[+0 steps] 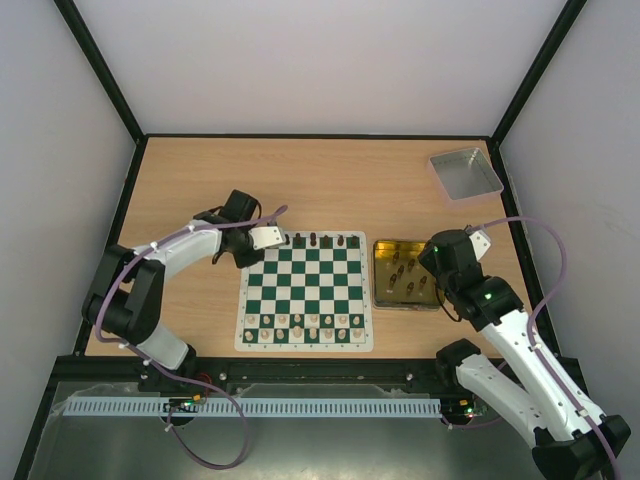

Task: Set up the chess pieces on the board
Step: Place the chess piece on the chessboard.

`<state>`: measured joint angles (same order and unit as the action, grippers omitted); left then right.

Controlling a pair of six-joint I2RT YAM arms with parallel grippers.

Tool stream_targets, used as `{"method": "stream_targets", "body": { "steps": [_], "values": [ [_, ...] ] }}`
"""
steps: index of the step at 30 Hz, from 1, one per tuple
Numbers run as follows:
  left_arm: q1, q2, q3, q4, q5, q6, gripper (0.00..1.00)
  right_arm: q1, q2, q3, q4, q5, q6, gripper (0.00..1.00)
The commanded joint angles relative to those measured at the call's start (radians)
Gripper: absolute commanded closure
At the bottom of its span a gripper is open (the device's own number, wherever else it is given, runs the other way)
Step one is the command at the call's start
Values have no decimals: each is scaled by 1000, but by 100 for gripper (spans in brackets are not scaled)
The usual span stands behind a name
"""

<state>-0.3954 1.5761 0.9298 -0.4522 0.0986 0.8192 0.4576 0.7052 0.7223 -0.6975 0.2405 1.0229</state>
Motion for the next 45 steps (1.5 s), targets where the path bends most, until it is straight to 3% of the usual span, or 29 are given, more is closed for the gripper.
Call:
{"method": "stream_targets", "body": {
  "steps": [1, 16, 23, 36, 45],
  "values": [
    [15, 20, 17, 19, 49, 33, 98, -2, 0, -16, 2, 18, 22, 51],
    [13, 66, 13, 38, 82, 20, 97, -2, 2, -36, 13, 14, 33, 51],
    [11, 75, 9, 56, 78, 7, 80, -2, 12, -36, 19, 15, 28, 51],
    [-2, 79, 17, 49, 73, -10, 74, -2, 24, -5, 7, 19, 12, 51],
    [-5, 94, 18, 60, 60, -11, 98, -2, 33, 11, 5, 15, 7, 51]
  ]
}}
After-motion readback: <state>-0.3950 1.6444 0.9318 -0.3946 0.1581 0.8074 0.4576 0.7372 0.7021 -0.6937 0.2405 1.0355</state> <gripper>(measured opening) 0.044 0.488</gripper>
